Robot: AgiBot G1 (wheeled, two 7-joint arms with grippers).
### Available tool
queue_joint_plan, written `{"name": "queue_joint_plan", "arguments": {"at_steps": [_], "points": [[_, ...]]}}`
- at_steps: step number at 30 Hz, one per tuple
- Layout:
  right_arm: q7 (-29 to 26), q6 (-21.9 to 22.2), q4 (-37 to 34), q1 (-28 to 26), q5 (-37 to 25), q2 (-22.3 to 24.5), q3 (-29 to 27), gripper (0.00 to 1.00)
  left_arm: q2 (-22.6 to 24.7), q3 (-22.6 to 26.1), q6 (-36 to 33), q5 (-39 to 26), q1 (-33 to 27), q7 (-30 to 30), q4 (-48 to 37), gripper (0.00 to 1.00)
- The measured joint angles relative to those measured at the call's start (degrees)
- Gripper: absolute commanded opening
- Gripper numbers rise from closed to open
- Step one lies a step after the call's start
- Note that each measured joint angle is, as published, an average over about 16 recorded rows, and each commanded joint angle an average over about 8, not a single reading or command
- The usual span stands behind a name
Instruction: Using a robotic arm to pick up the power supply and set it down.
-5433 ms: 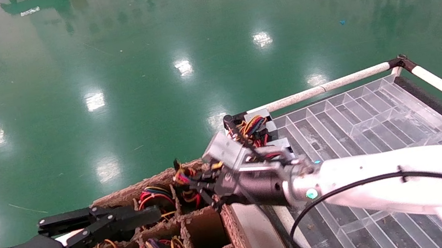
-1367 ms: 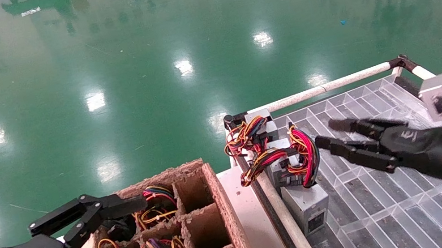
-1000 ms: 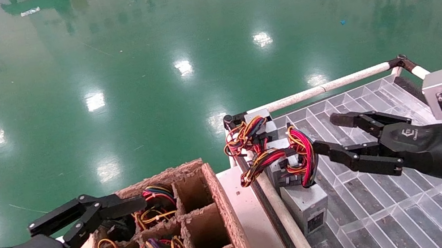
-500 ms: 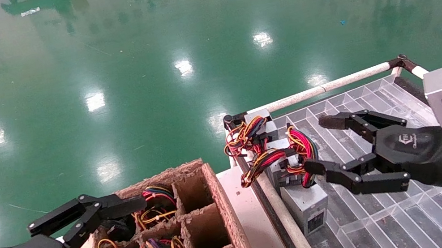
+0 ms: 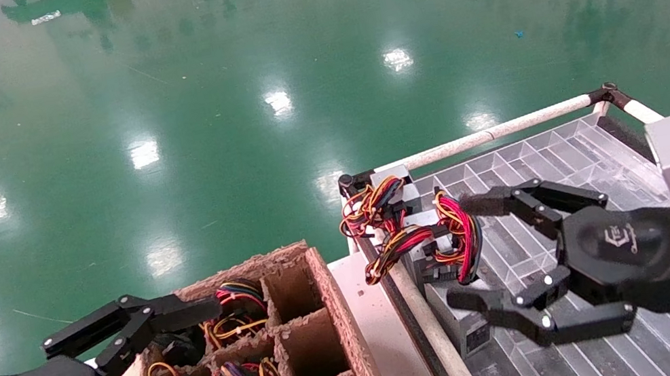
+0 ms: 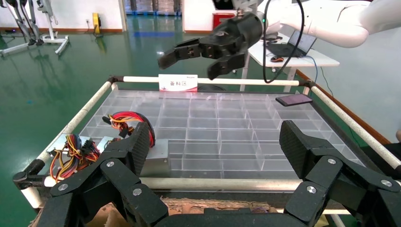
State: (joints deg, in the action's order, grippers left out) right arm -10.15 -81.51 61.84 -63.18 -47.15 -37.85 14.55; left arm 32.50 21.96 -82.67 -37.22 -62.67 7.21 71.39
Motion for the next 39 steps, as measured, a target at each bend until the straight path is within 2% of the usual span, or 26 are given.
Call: {"name": "queue_joint_plan", "arguments": {"at_steps": [23, 39], "points": [[-0.6, -4.0, 11.1, 1.5, 5.0, 2.7, 1.4, 1.0, 0.0, 0.0, 0.0, 0.0, 0.0, 0.0, 0.0, 1.0], [-0.6, -4.4, 12.2, 1.7, 5.6, 3.0, 1.6, 1.0, 0.0, 0.0, 0.0, 0.0, 0.0, 0.0, 0.0, 1.0]]}}
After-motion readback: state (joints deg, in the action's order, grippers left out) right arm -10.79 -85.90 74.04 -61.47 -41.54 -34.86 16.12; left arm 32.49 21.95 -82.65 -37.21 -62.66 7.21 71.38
